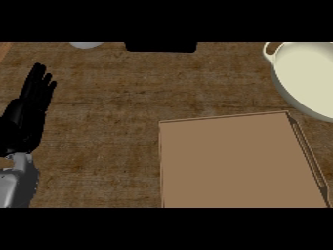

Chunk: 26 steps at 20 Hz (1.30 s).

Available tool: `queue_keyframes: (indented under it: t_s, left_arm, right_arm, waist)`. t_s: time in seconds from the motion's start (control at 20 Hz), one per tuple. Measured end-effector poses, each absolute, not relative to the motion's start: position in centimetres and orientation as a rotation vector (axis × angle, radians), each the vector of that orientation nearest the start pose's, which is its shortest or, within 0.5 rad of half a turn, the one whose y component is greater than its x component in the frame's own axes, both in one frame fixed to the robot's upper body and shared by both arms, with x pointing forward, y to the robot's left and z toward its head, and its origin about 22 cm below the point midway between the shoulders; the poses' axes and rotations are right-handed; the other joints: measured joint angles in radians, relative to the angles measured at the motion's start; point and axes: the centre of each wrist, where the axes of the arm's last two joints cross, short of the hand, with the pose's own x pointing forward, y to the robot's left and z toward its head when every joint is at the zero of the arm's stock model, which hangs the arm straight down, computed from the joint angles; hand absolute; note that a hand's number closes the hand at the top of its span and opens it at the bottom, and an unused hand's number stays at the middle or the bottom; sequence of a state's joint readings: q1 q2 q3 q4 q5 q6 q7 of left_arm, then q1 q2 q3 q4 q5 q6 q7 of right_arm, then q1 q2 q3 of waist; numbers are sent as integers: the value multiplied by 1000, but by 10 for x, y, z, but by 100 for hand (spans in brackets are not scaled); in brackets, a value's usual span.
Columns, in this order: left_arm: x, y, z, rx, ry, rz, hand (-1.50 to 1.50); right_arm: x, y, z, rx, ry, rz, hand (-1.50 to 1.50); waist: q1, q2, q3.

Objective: Pick the bell pepper from the tray and place it in the pot

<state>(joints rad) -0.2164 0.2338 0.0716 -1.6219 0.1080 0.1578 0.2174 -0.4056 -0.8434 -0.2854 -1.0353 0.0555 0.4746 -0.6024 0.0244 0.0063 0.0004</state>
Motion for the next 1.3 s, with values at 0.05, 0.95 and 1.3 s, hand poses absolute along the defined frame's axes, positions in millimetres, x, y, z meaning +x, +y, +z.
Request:
queue_keyframes:
  t_s: [0.05,0.95,1.3]
  left_arm:
    - [288,273,84,181,-1624,52,0]
    - [301,261,92,143,-1638,22,0]
    - [302,261,93,135,-1644,14,0]
  right_arm:
    - [307,-488,163,-371,-1920,705,150]
    - [366,-464,102,-837,-1792,879,-150]
    - [375,-454,87,-584,-1701,870,-150]
  waist:
    - [1,1,0]
    - [45,19,4]
    - [57,25,5]
